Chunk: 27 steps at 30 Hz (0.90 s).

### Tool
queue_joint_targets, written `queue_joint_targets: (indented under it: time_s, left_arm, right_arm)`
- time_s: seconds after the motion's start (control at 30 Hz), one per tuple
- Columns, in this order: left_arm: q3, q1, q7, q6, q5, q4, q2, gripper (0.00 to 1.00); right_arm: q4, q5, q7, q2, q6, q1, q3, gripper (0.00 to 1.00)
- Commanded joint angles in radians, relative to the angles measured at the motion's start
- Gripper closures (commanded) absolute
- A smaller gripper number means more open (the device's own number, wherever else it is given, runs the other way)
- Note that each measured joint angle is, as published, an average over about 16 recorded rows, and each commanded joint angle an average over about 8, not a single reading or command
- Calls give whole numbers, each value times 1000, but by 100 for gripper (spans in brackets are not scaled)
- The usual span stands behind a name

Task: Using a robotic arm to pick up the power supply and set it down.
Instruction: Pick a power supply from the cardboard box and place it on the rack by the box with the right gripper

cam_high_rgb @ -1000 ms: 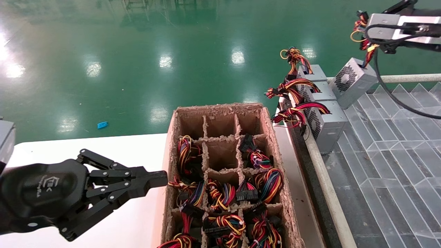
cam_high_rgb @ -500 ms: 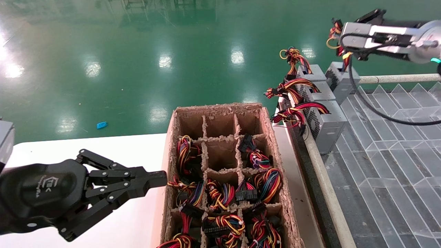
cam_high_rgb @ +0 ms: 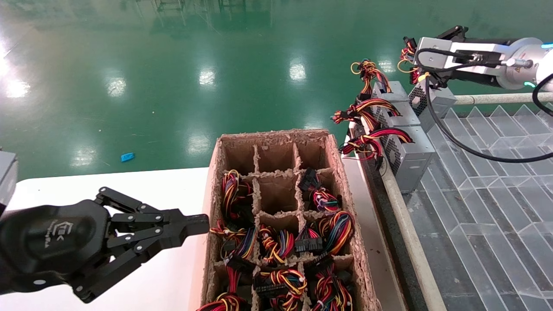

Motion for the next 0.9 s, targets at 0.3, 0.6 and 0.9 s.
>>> queue_joint_targets:
  time_s: [0.3,0.6,0.9]
  left_arm:
    - [0,0,0,0,0,0,0,100]
    - [0,0,0,0,0,0,0,100]
    - [0,0,0,0,0,0,0,100]
  right_arm:
    - [-9,30,28,7,-37,10,21,0]
    - [-17,47,57,11,-74,16,32,0]
    - [-30,133,178,35,-200,25,92,0]
